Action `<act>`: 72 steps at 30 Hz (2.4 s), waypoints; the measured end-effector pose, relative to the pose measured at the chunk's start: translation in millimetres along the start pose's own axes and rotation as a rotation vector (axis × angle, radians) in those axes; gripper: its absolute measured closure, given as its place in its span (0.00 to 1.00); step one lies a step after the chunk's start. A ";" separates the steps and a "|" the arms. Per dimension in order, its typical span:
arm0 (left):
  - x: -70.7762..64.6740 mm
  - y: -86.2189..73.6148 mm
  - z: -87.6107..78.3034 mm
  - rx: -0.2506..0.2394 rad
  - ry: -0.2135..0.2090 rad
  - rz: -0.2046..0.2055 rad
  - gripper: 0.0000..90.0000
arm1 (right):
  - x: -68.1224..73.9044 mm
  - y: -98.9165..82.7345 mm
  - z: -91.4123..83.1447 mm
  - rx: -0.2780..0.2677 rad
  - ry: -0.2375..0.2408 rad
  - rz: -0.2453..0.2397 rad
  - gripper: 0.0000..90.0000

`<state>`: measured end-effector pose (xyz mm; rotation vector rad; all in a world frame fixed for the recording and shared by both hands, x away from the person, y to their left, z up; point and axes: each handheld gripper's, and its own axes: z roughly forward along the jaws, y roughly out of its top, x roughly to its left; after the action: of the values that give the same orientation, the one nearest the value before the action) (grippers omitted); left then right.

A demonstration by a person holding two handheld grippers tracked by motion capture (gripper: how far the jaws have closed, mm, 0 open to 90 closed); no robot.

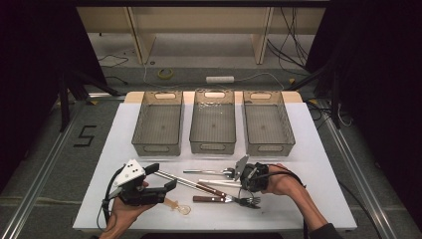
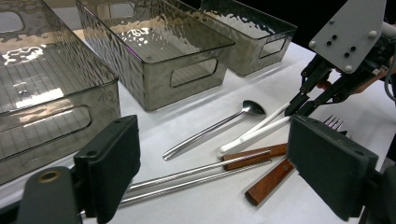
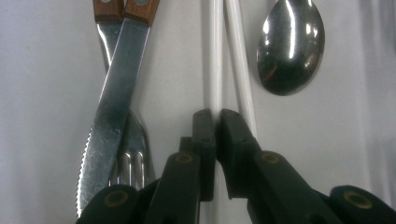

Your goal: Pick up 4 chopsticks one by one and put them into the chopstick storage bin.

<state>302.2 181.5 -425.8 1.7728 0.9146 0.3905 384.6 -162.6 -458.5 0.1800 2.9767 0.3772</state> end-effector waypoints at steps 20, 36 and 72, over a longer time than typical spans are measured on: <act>-3.1 1.4 10.0 0.035 -0.026 0.020 0.19 | -0.6 1.0 -19.0 -0.060 0.013 0.025 0.96; -16.6 10.5 58.9 0.239 -0.117 0.175 0.20 | 10.6 16.4 -45.8 -0.149 0.020 -0.001 0.95; -56.2 10.4 88.3 0.450 -0.219 0.523 0.70 | 31.1 36.3 -56.2 -0.150 0.036 -0.109 0.95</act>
<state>326.5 80.5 -442.0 2.4204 0.3870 0.3240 349.2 -137.0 -399.0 -0.0047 2.9602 0.5934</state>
